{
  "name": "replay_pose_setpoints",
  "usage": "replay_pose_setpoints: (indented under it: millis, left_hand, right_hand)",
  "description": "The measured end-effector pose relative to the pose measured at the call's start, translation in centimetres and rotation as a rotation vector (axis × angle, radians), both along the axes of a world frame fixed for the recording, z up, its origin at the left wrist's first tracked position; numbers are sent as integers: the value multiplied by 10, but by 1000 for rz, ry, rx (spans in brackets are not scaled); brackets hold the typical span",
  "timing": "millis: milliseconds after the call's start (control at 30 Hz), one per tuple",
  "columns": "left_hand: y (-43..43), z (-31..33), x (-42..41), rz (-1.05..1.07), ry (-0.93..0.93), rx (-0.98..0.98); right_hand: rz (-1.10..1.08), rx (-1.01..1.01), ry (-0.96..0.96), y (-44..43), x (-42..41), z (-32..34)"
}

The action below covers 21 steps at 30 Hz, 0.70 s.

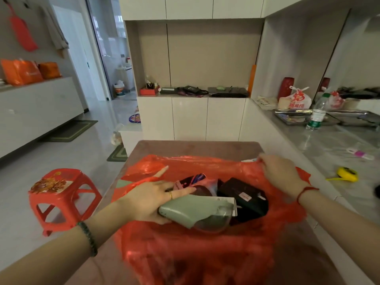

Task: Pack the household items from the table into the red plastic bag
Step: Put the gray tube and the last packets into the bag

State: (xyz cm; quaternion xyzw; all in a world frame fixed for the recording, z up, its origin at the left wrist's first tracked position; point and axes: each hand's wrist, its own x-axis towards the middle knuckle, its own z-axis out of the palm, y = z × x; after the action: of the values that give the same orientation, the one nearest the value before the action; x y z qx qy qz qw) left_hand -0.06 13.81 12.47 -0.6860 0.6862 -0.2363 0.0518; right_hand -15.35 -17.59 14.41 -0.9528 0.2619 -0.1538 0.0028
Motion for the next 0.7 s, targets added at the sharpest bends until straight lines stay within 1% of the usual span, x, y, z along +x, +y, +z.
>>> replay_pose_setpoints:
  millis: [67,133,200,267,300,333,433,467,500,533,567,633,700]
  left_hand:
    - [6,3,5,71,96,70]
    - [9,10,7,212,231,153]
    - [10,17,13,414,394,219]
    - [9,17,24,557,479,236]
    - [8,15,30,585,466,229]
    - [6,13,33,593,407,221]
    - [1,12,45,539,80,148]
    - [2,16,47,523,16,109]
    - [4,20,47,525,-6,51]
    - [9,23,49,554,11,5]
    - [16,26,51,621,85,-17]
    - [30,35,46,849,294,-40]
    - [43,38,48,1055,404,-17]
  right_hand:
    - [-18,86,-171,-7,3,16]
    - [-23,145,-316,-10,6,35]
    - [4,142,-357,-9,8,51]
    - [38,115,-365,-4,10,57]
    - [52,113,-371,-1,12,58]
    - [61,110,-375,2,12,58]
    - [65,90,-373,1,11,59]
    - [59,79,-367,-1,10,60]
    - [50,66,-361,-4,8,61]
    - [42,57,-359,-6,6,61]
    - [33,57,-365,-8,5,61]
    - [18,68,-385,-12,3,59]
    - [-9,91,-397,-16,3,56]
